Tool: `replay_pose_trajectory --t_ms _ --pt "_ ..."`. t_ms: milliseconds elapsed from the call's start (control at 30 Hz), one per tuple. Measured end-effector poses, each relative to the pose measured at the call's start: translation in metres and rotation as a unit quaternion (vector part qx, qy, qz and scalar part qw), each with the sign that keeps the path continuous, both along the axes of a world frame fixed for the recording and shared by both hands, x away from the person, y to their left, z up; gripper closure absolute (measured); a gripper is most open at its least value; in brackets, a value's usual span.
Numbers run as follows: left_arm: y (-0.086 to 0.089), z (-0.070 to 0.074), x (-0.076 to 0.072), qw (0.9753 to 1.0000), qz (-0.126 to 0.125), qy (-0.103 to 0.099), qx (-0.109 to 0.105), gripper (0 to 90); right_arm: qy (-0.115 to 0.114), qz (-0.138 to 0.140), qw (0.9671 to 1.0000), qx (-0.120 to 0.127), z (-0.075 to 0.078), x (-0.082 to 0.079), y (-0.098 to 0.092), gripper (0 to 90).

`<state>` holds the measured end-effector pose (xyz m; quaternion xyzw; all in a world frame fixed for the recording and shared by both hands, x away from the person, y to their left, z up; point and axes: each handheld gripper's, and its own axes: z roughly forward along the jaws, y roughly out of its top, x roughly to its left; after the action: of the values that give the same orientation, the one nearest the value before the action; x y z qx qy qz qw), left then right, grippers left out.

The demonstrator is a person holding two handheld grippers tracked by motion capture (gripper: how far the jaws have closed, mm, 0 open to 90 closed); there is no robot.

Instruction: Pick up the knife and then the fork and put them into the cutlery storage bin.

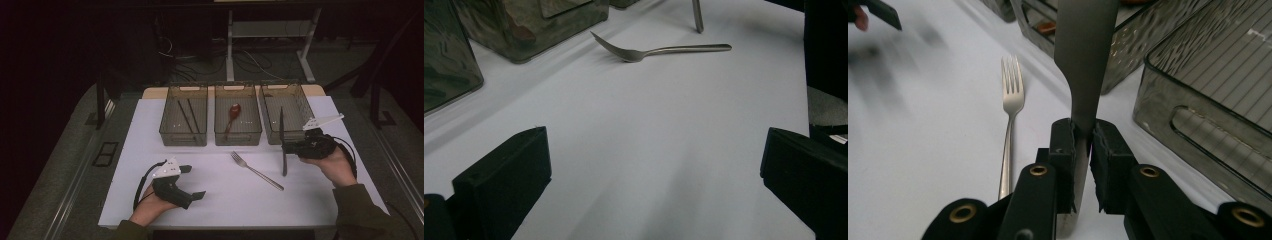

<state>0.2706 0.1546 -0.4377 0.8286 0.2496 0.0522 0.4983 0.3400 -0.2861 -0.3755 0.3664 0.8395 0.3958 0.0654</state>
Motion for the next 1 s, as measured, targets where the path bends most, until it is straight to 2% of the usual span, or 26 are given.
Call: replay_pose_trajectory --t_ms 533,700,733,833,1000 --pt "0.0 0.0 0.0 1.0 -0.002 0.001 -0.002 0.0 -0.009 -0.012 0.9998 0.016 0.005 0.0 -0.011 78.9" --pt "0.0 0.0 0.0 1.0 -0.003 0.001 -0.001 0.0 -0.016 -0.014 0.9996 0.019 0.009 -0.002 -0.012 78.9" --pt "0.0 0.0 0.0 1.0 -0.002 0.001 -0.001 0.0 -0.023 -0.012 0.9995 0.019 0.01 -0.001 -0.013 78.9" --pt "0.0 0.0 0.0 1.0 -0.001 0.001 -0.004 0.0 -0.023 -0.017 0.9994 0.021 0.014 -0.001 -0.015 78.9" --pt "-0.001 0.0 0.001 1.0 0.0 0.002 -0.005 0.0 -0.043 -0.032 0.9984 0.018 0.029 0.001 -0.024 78.9"
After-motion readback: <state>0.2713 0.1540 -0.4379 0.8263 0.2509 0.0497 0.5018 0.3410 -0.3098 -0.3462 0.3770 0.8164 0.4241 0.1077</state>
